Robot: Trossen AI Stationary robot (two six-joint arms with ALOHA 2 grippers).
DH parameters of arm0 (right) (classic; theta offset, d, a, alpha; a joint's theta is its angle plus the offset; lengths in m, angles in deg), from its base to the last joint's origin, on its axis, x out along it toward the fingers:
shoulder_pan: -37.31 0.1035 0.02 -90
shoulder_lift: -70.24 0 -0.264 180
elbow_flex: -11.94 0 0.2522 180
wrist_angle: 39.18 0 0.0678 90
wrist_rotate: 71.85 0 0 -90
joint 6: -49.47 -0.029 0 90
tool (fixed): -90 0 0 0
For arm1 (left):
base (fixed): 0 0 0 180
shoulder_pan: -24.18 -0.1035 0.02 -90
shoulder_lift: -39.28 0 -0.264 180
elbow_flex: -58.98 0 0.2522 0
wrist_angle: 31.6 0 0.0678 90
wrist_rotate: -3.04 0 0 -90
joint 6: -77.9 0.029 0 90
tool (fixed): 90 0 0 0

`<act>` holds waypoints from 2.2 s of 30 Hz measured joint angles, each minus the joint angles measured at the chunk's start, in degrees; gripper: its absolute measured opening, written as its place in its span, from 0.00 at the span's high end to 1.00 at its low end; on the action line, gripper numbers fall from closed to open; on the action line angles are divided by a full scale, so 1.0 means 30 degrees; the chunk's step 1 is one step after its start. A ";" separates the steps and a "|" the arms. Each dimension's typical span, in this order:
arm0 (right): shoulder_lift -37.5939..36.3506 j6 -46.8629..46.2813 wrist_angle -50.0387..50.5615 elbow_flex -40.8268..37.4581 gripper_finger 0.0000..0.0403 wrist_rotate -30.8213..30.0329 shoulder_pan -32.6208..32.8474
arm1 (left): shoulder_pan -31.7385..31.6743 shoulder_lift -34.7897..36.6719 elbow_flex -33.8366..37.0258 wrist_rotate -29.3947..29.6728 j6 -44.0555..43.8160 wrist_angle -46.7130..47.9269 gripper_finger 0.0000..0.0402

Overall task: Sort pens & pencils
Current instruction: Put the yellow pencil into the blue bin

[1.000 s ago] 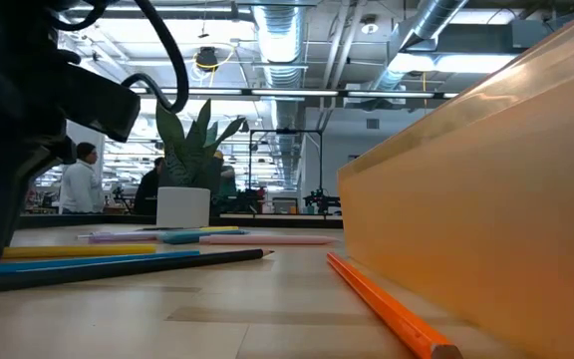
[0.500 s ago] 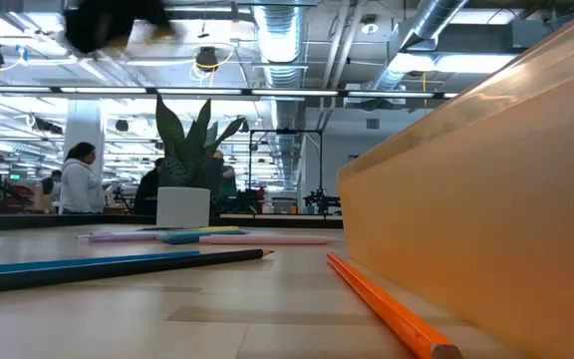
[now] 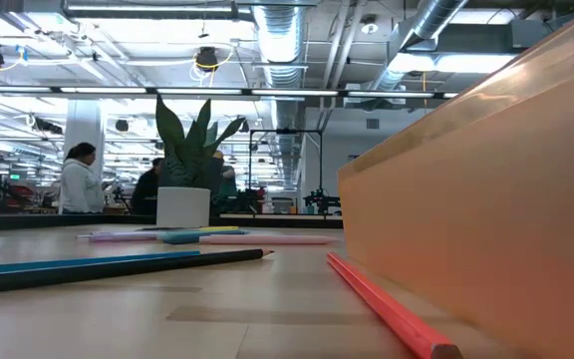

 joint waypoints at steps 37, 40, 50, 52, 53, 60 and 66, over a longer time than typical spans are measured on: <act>0.5918 0.3047 -0.1860 0.5202 0.94 0.7392 -0.4593 | -0.0871 0.0008 -0.0004 -0.0117 0.0562 -0.0219 1.00; 0.5885 0.2654 -0.1880 0.5202 0.94 0.7321 -0.4644 | -0.0842 0.0026 -0.0015 -0.0120 0.0558 -0.0111 1.00; 0.1060 0.1447 0.6931 0.5260 0.94 0.3371 -0.4614 | -0.0849 0.0026 -0.0015 -0.0271 -0.2319 0.3063 1.00; -0.0333 -0.0405 1.1844 0.5219 0.94 0.1267 -0.3911 | -0.0849 0.0019 -0.0015 -0.0271 -0.3130 0.4117 1.00; -0.0816 -0.1813 1.4253 0.5201 0.94 0.0210 -0.3316 | -0.0849 0.0019 -0.0015 -0.0265 -0.3656 0.4650 1.00; -0.2612 -1.6904 2.5561 0.1986 0.94 -0.1159 0.3516 | -0.0857 0.0019 -0.0015 -0.1078 -0.6212 0.7656 1.00; -0.2016 -2.8153 2.2950 -0.2664 0.94 -0.0613 1.0363 | -0.0857 0.0025 -0.0015 -0.1822 -0.6394 0.8107 1.00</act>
